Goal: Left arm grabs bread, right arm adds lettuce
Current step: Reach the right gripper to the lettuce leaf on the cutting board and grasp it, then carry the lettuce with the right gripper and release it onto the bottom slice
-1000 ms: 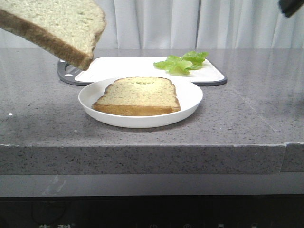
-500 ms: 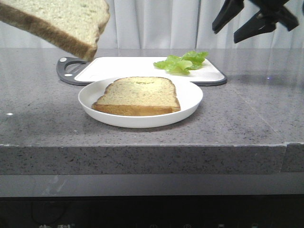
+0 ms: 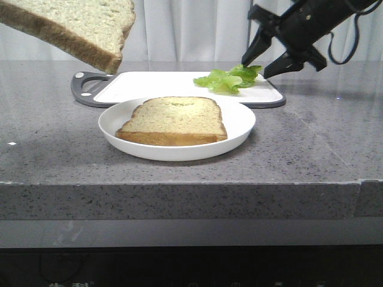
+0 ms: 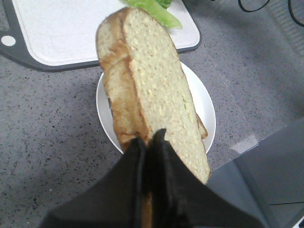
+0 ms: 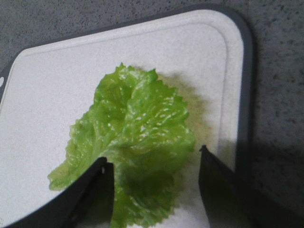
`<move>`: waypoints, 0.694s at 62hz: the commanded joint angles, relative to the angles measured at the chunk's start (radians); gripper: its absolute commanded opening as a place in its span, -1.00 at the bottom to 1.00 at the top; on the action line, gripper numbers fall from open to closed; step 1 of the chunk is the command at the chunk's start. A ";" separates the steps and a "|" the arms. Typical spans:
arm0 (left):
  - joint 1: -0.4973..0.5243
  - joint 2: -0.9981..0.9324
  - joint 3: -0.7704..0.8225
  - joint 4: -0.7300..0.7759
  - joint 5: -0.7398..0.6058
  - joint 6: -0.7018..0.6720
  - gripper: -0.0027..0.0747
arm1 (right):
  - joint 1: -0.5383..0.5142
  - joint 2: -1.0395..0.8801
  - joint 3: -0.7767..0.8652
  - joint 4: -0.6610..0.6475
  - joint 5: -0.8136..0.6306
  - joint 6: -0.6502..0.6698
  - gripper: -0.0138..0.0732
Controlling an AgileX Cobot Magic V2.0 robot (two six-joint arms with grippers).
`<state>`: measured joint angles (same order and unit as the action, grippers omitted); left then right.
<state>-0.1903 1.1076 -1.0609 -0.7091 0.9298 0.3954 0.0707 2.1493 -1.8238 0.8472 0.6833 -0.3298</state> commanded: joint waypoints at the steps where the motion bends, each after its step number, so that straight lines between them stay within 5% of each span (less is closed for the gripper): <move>1: 0.003 -0.024 -0.028 -0.056 -0.045 0.004 -0.98 | 0.017 -0.036 -0.060 0.046 -0.026 -0.016 0.29; 6: 0.003 -0.024 -0.028 -0.056 -0.043 0.004 -0.98 | 0.033 -0.023 -0.067 0.050 -0.038 -0.029 0.20; 21: 0.003 -0.024 -0.028 -0.056 -0.031 0.004 -0.98 | 0.048 -0.012 -0.067 0.063 -0.062 -0.043 -0.67; 28: 0.003 -0.024 -0.028 -0.056 -0.031 0.004 -0.98 | 0.048 -0.024 -0.067 0.069 -0.049 -0.043 -0.93; 43: 0.003 -0.024 -0.028 -0.056 -0.031 0.004 -0.98 | 0.029 -0.122 -0.066 0.070 0.031 -0.043 -0.95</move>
<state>-0.1903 1.1076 -1.0609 -0.7091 0.9395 0.3954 0.1152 2.1470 -1.8591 0.8769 0.6974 -0.3588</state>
